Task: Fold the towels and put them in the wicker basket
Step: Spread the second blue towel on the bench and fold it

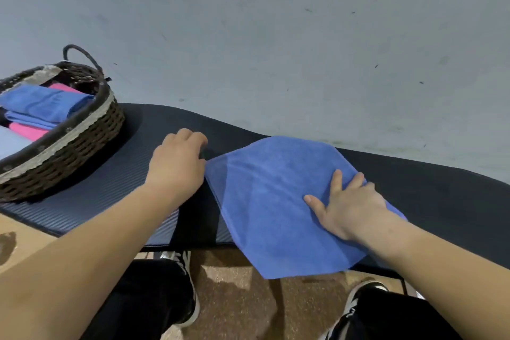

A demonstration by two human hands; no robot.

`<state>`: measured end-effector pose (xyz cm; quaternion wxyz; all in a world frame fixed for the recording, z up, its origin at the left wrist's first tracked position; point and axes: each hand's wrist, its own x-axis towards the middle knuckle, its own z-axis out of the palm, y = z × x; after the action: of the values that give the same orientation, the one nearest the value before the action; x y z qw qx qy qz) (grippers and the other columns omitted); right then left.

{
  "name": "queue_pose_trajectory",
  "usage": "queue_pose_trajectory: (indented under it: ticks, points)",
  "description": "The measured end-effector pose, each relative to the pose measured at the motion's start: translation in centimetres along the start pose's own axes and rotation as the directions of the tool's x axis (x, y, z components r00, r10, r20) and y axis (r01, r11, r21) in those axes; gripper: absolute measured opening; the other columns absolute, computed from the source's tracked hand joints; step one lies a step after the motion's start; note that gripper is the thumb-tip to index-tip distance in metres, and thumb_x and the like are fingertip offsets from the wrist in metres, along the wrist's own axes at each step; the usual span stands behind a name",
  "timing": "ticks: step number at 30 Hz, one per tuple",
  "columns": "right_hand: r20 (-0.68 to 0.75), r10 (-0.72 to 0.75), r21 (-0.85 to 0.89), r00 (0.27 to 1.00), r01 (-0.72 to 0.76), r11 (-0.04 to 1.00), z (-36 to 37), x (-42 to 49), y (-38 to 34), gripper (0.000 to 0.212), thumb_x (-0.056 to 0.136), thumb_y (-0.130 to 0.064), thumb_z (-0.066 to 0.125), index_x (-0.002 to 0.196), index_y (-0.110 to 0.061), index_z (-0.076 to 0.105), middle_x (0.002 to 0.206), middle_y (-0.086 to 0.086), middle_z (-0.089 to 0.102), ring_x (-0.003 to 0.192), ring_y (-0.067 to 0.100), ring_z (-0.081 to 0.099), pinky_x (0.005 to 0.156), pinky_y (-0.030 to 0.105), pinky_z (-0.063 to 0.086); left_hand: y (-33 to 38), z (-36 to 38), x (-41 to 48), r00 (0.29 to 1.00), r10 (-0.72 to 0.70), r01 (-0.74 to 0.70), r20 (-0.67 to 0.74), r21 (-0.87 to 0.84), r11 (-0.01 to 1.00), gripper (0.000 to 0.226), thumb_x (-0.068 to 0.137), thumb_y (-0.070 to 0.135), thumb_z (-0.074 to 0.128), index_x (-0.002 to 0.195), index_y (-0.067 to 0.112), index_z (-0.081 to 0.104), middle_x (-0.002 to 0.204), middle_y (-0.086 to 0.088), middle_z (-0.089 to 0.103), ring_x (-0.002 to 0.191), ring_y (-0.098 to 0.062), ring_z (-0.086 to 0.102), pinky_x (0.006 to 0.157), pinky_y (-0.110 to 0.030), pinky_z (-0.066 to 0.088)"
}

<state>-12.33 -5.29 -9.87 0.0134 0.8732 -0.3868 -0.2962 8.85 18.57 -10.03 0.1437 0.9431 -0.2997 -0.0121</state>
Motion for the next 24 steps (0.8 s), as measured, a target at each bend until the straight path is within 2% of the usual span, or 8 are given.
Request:
queue_pose_trajectory:
  ticks: [4,6,8,10,13,17,21,24]
  points:
    - [0.05,-0.043,-0.138,0.998,0.049,0.989,-0.3,-2.9,1.9,0.105,0.092,-0.083,0.016,0.163,-0.007,0.01,0.149,0.01,0.051,0.14,0.037,0.045,0.095,0.043,0.049,5.9,1.4,-6.4,0.911,0.411,-0.404,0.03,-0.135,0.905,0.02,0.09,0.023,0.068,0.109,0.019,0.07,0.128,0.0,0.06,0.112,-0.027,0.06,0.088,-0.041,0.054]
    - [0.021,-0.185,-0.145,0.983,0.186,0.972,0.0,-4.1,3.0,0.097,0.093,-0.082,0.02,0.163,-0.014,0.015,0.159,0.009,0.038,0.147,0.03,0.036,0.096,0.044,0.045,7.7,2.9,-9.9,0.819,0.565,-0.544,0.098,-0.181,0.819,0.023,0.09,0.033,0.065,0.107,0.02,0.071,0.133,0.0,0.061,0.119,-0.024,0.061,0.095,-0.036,0.054]
    - [0.007,-0.391,-0.118,0.92,0.389,0.913,0.9,-5.1,4.1,0.094,0.089,-0.083,0.014,0.165,-0.029,0.004,0.173,0.002,0.003,0.159,0.022,0.005,0.118,0.044,0.032,8.4,4.3,-12.3,0.752,0.64,-0.616,0.158,-0.178,0.767,0.039,0.089,0.046,0.06,0.119,0.02,0.067,0.14,-0.002,0.058,0.131,-0.022,0.056,0.112,-0.03,0.045]
    - [0.005,-0.54,-0.045,0.842,0.54,0.841,2.2,-5.0,5.6,0.088,0.085,-0.083,0.01,0.162,-0.044,-0.008,0.169,-0.011,-0.023,0.158,0.015,-0.02,0.129,0.04,0.005,8.2,5.3,-13.3,0.735,0.659,-0.654,0.162,-0.087,0.751,0.053,0.085,0.054,0.064,0.126,0.022,0.063,0.145,-0.002,0.057,0.139,-0.022,0.052,0.119,-0.032,0.036]
    - [-0.006,-0.625,0.07,0.781,0.624,0.779,4.1,-3.2,7.7,0.073,0.099,-0.074,0.026,0.152,-0.057,-0.02,0.16,-0.018,-0.04,0.147,0.008,-0.042,0.126,0.04,-0.016,7.9,5.9,-12.5,0.741,0.658,-0.656,0.137,-0.064,0.752,0.053,0.071,0.045,0.087,0.115,0.022,0.068,0.139,0.001,0.064,0.133,-0.019,0.058,0.112,-0.034,0.048]
    - [-0.076,-0.66,0.117,0.747,0.664,0.738,5.5,-1.9,7.9,0.085,0.094,-0.079,0.036,0.149,-0.059,-0.025,0.156,-0.021,-0.046,0.141,0.006,-0.049,0.124,0.046,-0.02,7.7,5.6,-10.8,0.691,0.713,-0.708,0.12,-0.092,0.701,0.02,0.08,0.033,0.085,0.089,0.025,0.069,0.128,0.009,0.069,0.122,-0.014,0.064,0.096,-0.031,0.057]
    - [-0.112,-0.705,0.066,0.7,0.713,0.698,5.7,-1.8,8.5,0.125,0.071,-0.09,0.06,0.151,-0.054,-0.029,0.157,-0.016,-0.048,0.144,0.01,-0.047,0.12,0.042,-0.025,6.8,4.1,-7.4,0.775,0.604,-0.52,0.186,-0.357,0.776,0.012,0.093,0.033,0.069,0.085,0.03,0.062,0.118,0.019,0.069,0.118,-0.001,0.058,0.091,-0.033,0.054]
    - [-0.183,-0.71,-0.025,0.68,0.719,0.695,6.3,-1.6,8.9,0.125,0.077,-0.078,0.067,0.153,-0.051,-0.028,0.158,-0.015,-0.046,0.147,0.01,-0.043,0.122,0.037,-0.022,6.5,3.7,-5.0,0.832,0.536,-0.482,0.142,-0.295,0.825,0.009,0.092,0.028,0.071,0.09,0.031,0.063,0.11,0.016,0.067,0.113,-0.009,0.06,0.086,-0.035,0.054]
